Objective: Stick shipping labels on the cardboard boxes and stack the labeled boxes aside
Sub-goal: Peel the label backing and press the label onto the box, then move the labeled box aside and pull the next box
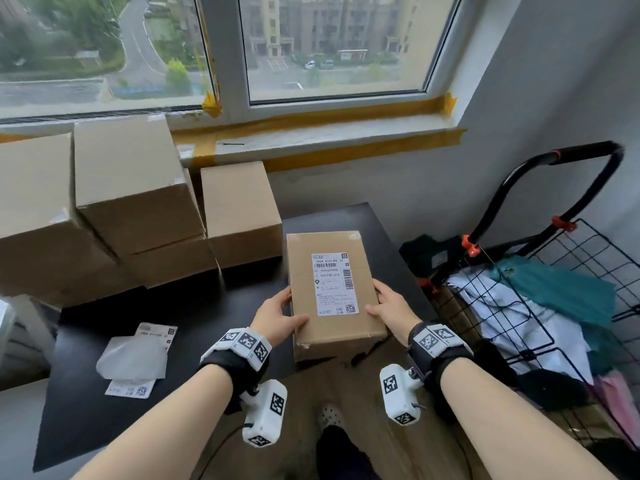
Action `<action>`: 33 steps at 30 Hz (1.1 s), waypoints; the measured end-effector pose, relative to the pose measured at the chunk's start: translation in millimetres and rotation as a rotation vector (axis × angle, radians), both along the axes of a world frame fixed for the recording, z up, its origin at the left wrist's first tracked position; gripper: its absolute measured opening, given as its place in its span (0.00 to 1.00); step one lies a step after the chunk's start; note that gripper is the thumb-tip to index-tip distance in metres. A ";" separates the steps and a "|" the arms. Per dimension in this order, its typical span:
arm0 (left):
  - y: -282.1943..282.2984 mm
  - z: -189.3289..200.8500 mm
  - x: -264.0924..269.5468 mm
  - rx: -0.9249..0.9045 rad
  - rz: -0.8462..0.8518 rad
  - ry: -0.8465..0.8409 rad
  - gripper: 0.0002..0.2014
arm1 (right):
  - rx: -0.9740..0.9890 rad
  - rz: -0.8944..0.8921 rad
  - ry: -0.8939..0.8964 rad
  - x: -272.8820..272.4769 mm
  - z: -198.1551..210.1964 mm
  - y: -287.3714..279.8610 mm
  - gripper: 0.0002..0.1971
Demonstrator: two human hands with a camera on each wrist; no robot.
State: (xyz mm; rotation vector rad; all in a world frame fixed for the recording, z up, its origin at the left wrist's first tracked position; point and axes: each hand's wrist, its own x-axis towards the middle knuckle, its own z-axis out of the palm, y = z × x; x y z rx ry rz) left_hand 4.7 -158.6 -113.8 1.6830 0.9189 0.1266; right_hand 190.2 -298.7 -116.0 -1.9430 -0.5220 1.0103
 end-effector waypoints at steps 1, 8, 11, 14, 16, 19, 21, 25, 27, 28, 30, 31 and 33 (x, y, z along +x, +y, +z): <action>2.3 1.8 10.4 -0.014 -0.002 0.000 0.35 | 0.007 -0.020 0.014 10.8 -0.9 -0.7 0.29; 35.7 0.3 94.3 -0.185 0.179 -0.084 0.27 | 0.098 -0.145 0.157 101.0 1.7 26.1 0.32; 54.7 -1.3 126.7 -0.222 0.280 -0.131 0.23 | 0.120 -0.123 0.195 140.8 0.4 50.7 0.31; 73.3 -3.3 153.9 -0.231 0.344 -0.143 0.24 | 0.128 -0.073 0.216 174.3 -3.4 79.6 0.32; 85.3 -4.3 169.8 -0.251 0.375 -0.152 0.26 | 0.130 -0.045 0.228 192.8 -5.7 98.1 0.32; 99.7 -3.9 189.4 -0.258 0.376 -0.153 0.28 | 0.137 -0.029 0.254 216.7 -8.4 122.3 0.32; 107.0 -4.0 198.6 -0.239 0.375 -0.151 0.29 | 0.144 -0.018 0.269 227.1 -10.1 135.9 0.32; 121.6 -8.1 213.4 -0.175 0.407 -0.125 0.30 | 0.140 -0.010 0.270 238.6 -15.8 155.6 0.33; 128.5 -7.8 220.8 -0.134 0.415 -0.117 0.30 | 0.134 -0.004 0.248 242.3 -16.8 162.5 0.33; 131.4 -8.1 224.4 -0.126 0.414 -0.120 0.30 | 0.131 0.005 0.228 243.7 -17.7 165.7 0.33; 134.0 -8.6 229.8 -0.131 0.408 -0.134 0.31 | 0.122 0.028 0.180 246.3 -18.2 170.9 0.32; 134.2 -9.3 231.0 -0.132 0.403 -0.137 0.31 | 0.112 0.041 0.157 247.2 -18.0 172.6 0.32; 133.6 -10.2 232.0 -0.123 0.388 -0.135 0.32 | 0.087 0.069 0.113 248.0 -17.2 174.4 0.32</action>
